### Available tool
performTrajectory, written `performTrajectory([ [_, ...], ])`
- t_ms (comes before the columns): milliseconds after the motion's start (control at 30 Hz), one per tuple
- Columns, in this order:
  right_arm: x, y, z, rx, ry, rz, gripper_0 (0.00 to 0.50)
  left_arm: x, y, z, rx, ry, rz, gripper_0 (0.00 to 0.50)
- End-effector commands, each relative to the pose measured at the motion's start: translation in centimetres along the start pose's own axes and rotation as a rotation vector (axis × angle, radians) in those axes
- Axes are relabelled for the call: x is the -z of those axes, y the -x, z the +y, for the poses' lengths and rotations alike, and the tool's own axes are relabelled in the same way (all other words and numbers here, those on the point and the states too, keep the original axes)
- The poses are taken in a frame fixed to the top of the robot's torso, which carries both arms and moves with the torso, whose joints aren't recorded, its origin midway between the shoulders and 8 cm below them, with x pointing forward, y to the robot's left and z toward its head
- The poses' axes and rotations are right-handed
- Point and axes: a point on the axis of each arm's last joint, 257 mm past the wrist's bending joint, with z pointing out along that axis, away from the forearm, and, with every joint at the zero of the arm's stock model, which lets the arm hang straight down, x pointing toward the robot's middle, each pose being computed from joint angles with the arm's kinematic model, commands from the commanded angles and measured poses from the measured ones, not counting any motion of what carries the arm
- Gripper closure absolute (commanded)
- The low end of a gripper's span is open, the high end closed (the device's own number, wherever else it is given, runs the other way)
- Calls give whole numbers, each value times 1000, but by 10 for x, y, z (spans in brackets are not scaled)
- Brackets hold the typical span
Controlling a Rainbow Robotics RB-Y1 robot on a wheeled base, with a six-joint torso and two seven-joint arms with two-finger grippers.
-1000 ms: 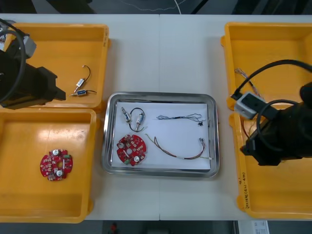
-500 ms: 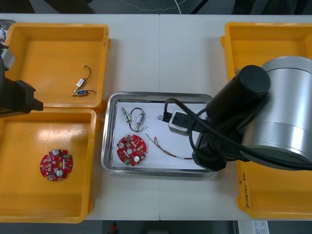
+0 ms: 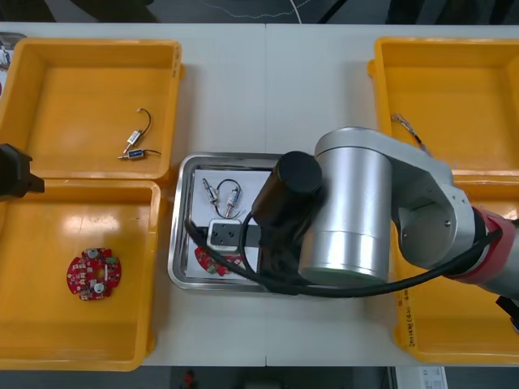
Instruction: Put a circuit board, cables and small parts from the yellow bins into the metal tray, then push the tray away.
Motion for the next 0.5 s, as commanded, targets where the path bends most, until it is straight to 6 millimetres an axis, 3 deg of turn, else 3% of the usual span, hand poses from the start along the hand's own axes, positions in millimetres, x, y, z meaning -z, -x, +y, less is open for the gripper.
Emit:
performTrajectory([
  [33,-9,19,8,83,-23,4,0,8,6,30,-92,72,-13,0],
  [500,-39,3,33,147,-28,85,0,7,-3,26,-157,32,37,0],
])
